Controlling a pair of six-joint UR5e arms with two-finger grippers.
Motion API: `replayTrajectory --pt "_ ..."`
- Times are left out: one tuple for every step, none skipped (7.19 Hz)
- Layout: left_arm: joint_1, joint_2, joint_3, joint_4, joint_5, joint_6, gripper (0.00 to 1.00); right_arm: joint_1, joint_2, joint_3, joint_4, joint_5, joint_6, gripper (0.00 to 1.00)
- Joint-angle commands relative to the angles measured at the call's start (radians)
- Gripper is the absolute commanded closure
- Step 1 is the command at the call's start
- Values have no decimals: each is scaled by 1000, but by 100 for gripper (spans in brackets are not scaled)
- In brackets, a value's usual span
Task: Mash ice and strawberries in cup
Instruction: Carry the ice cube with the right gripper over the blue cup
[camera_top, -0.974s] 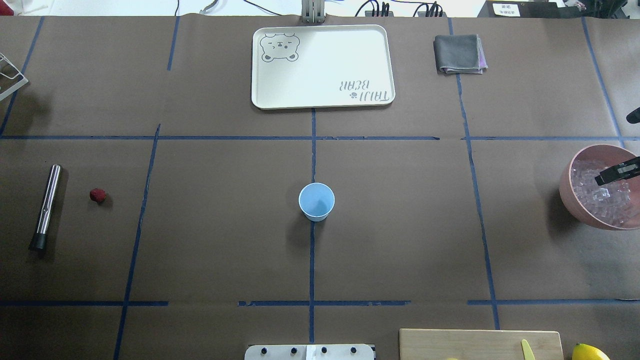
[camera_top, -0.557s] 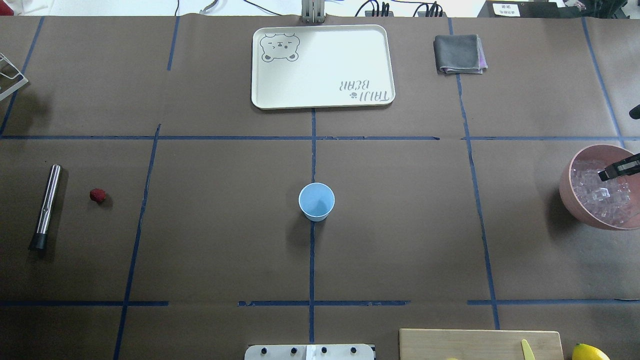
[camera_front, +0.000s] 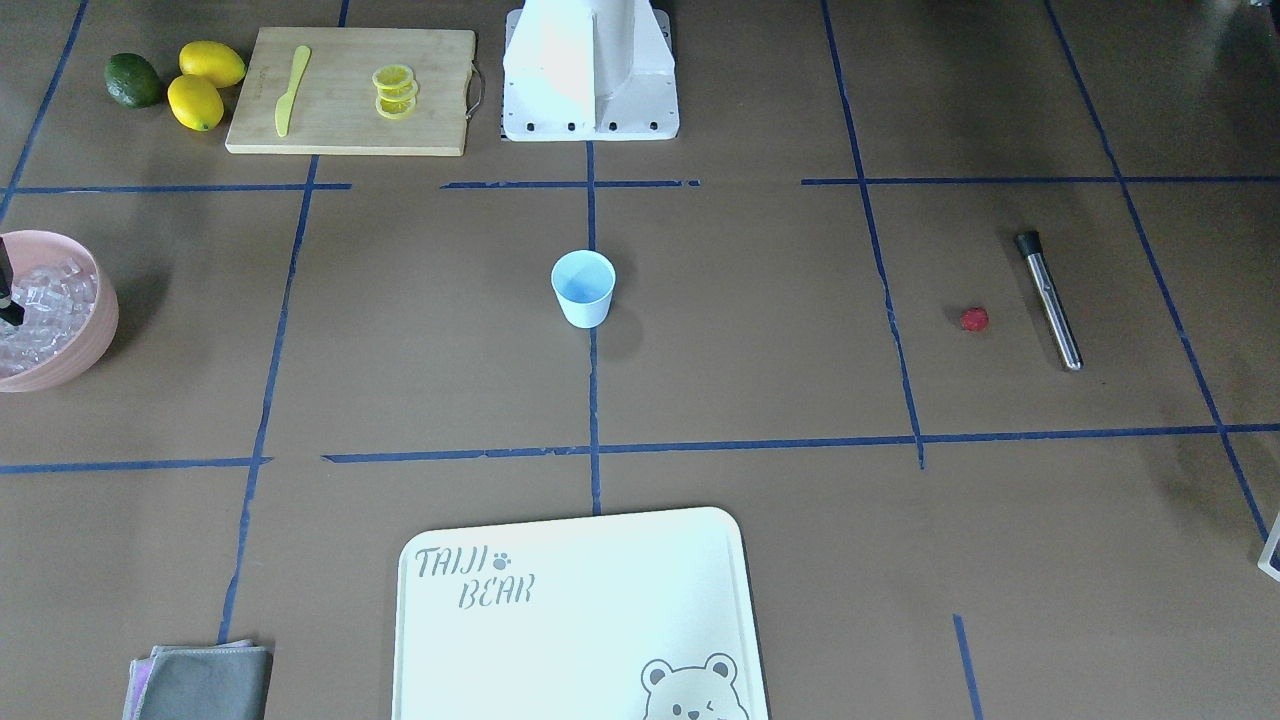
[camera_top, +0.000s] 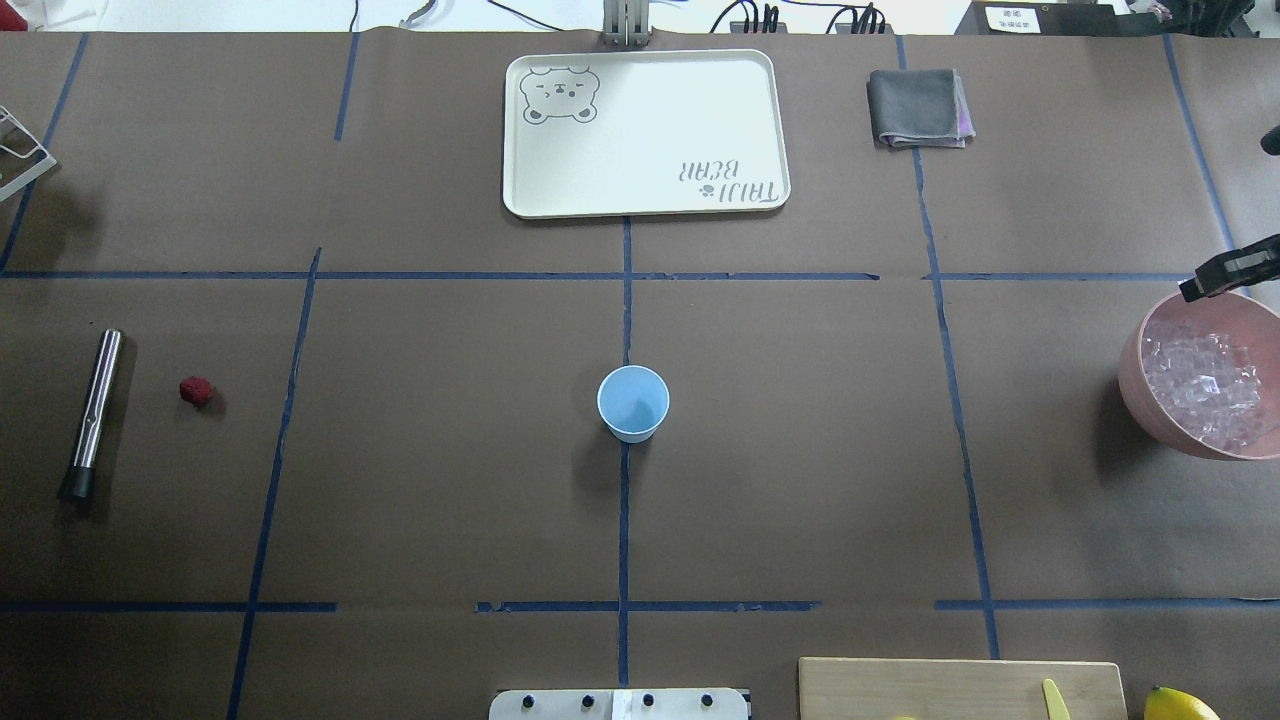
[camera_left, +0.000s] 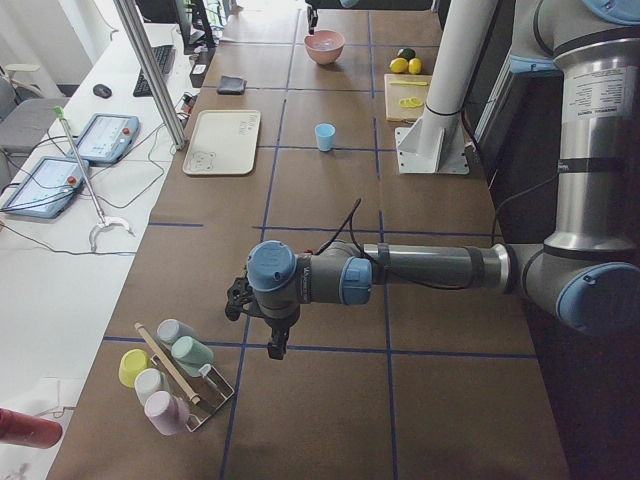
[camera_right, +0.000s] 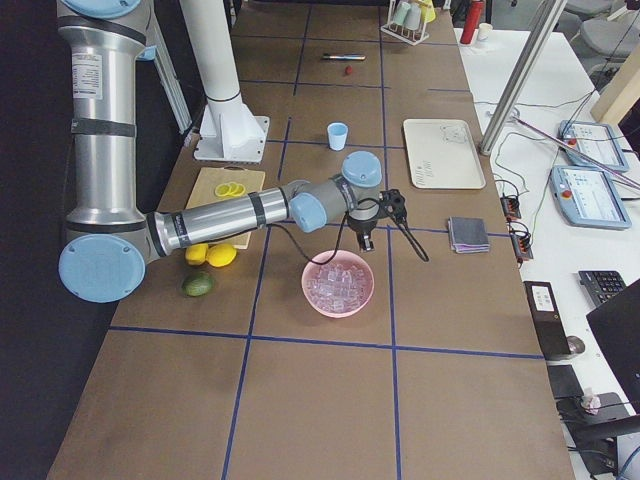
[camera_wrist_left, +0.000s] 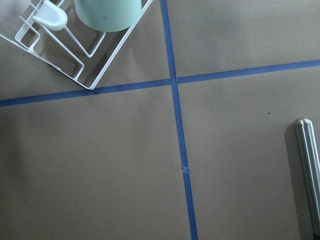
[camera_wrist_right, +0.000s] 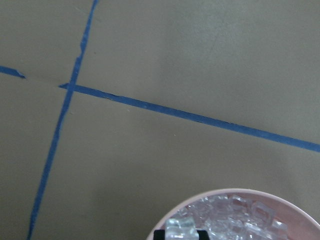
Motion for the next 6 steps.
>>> replayTrajectory --pt "0 0 -1 0 -2 0 0 -102 117 79 -96 -13 207 99" --pt "0 -1 -2 0 -2 0 0 -186 198 84 -100 -56 325 99" --pt "0 -1 -2 0 -3 0 0 -307 294 84 -143 -131 483 99" --pt "0 0 -2 0 -3 0 0 -434 412 82 -228 -241 623 99" --pt "1 -1 -1 0 -2 0 0 -544 503 74 -303 -333 703 99" --pt "0 0 -2 0 -5 0 0 -614 595 59 -385 -402 780 99"
